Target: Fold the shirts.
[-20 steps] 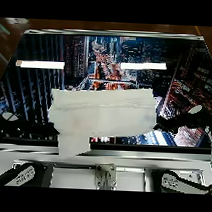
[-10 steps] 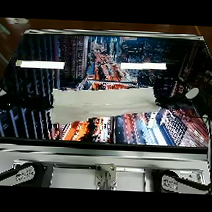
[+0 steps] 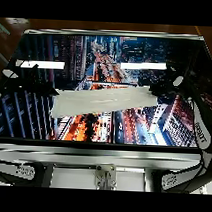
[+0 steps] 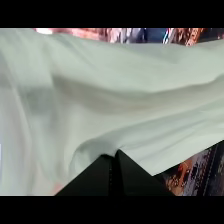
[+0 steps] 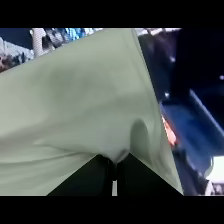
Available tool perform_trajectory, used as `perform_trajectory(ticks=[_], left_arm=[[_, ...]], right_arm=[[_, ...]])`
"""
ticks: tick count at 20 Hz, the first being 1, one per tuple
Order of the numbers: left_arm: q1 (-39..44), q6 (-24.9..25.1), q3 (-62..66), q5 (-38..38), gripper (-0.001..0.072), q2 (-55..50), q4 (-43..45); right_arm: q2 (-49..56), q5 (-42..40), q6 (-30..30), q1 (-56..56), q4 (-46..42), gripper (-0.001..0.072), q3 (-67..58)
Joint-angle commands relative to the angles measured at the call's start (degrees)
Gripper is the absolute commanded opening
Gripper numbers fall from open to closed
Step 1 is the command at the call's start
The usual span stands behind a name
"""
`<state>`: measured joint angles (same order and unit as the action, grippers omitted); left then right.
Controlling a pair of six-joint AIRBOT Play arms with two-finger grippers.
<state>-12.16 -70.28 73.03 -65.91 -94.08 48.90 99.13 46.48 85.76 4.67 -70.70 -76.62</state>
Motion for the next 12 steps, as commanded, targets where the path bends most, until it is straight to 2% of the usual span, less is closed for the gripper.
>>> perform_trajectory(ticks=[1, 2, 3, 4, 6, 8, 12], left_arm=[[0.7, -2.9, 2.6, -1.0, 0.0087, -6.1, -0.1], [0.6, -2.9, 2.6, -2.0, 0.0277, -6.5, 0.2], [0.3, -2.9, 2.7, -2.7, 0.0520, -6.4, 0.2], [-0.2, -2.9, 3.0, -3.8, 0.0587, -6.2, 0.3], [-1.3, -2.9, 4.9, -7.3, 0.0587, -6.1, 0.3], [-1.8, -2.9, 6.8, -9.9, 0.0587, -5.8, 0.3], [-0.9, -2.9, 9.6, -10.2, 0.0587, -5.4, -3.2]], right_arm=[[2.8, -1.1, 0.6, -0.2, 1.2, 0.0374, -1.6], [2.7, -1.0, -0.3, -0.2, 1.1, 0.0544, -1.8], [2.6, 0.5, -2.3, 0.3, 1.1, 0.0630, -2.6], [2.7, 2.4, -3.2, 1.1, 1.0, 0.0640, -3.6], [2.7, 4.1, -2.4, 3.8, 2.3, 0.0641, -4.5], [3.1, 4.8, -1.9, 6.6, 7.5, 0.0641, -4.5], [6.8, 5.3, -3.1, 7.5, 16.2, 0.0641, -4.5]])
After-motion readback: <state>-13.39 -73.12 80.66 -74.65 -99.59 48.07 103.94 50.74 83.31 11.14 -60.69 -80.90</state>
